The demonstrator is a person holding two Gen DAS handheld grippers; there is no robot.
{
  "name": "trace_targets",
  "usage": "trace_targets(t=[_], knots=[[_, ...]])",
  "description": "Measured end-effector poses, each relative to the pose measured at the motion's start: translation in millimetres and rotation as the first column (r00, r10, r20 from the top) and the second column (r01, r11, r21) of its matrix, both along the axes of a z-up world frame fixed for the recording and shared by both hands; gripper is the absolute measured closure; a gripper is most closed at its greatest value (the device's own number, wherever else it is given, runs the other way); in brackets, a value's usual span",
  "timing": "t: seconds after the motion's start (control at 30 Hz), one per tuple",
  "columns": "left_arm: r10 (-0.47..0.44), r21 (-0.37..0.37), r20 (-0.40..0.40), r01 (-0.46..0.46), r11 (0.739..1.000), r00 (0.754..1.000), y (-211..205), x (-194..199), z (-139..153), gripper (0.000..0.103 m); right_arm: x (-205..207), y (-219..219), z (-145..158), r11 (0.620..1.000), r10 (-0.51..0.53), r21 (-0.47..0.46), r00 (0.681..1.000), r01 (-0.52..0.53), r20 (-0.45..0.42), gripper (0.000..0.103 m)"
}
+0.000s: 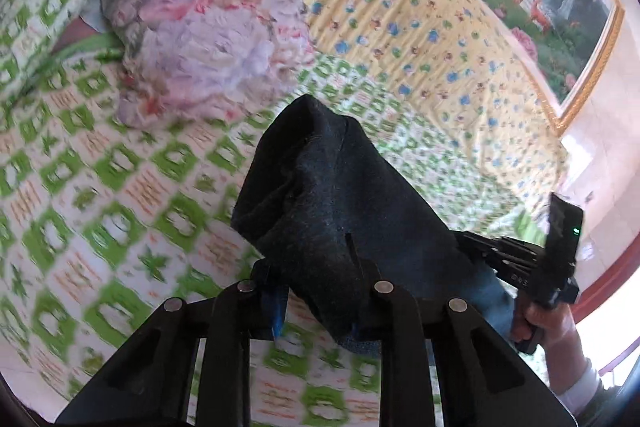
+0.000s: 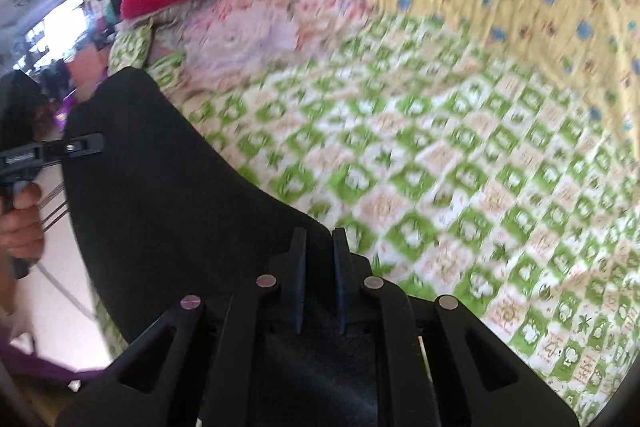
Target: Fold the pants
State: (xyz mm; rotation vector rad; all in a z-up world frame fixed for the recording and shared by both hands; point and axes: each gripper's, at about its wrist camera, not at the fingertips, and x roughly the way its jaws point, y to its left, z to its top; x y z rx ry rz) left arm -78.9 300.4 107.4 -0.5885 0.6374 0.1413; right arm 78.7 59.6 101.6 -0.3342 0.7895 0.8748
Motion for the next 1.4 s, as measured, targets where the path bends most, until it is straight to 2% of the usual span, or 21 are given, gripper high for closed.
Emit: trace_targets(t=[0.13,0.27,0.37,0.43,0.6,0.77,0.87,0.97,1.13,1.4], knots=[[0.019,0.009,-0.032,-0.019,1.0,0.999,20.4,3.2,-12.5,0.081,-1.5,23.7,-19.8,0.998,-0.055,0.011,0.997,0.055,0.05,0.09],[0.017,0.011,-0.089,-0.016,1.0,0.996,39.8,7.4,-38.6,0.08,3.2,42.7,-47.2,0.994,-0.1,0.04,0.995,0.099,0.022,0.091],[0.013,0.027,-0.148,-0.009,1.0,0.989,42.9,11.9,-58.1,0.077,5.8,48.7,-66.2,0.991,-0.133,0.019,0.991,0.133,-0.011,0.083],[0.027,0.05,-0.168,-0.019,0.999,0.985,41.1,10.4,-60.9,0.072,5.0,45.7,-60.9,0.989,-0.143,0.038,0.99,0.144,-0.01,0.077],[0.123,0.054,-0.123,-0.117,0.992,0.985,43.1,-12.7,-39.2,0.053,-6.1,15.9,-34.6,0.977,-0.164,0.132,0.986,0.165,-0.022,0.077],[0.175,0.051,-0.076,-0.171,0.984,0.982,40.8,-34.0,-10.4,0.051,-26.8,-25.9,-10.8,0.959,-0.2,0.201,0.979,0.202,-0.033,0.076],[0.149,0.063,-0.06,-0.145,0.987,0.987,27.2,-34.5,1.1,0.045,-37.4,-47.5,-6.0,0.949,-0.227,0.214,0.972,0.233,-0.052,0.073],[0.093,0.079,-0.071,-0.088,0.993,0.993,4.8,-20.1,5.9,0.044,-50.0,-71.1,-6.2,0.934,-0.261,0.233,0.962,0.272,-0.08,0.06],[-0.013,0.1,-0.105,0.023,0.995,0.994,-37.0,5.1,4.1,0.042,-65.8,-102.6,-8.1,0.913,-0.311,0.239,0.944,0.329,-0.111,0.06],[-0.158,0.095,-0.125,0.171,0.981,0.979,-95.6,34.0,2.6,0.039,-85.1,-151.5,-9.1,0.87,-0.402,0.253,0.906,0.423,-0.134,0.06]])
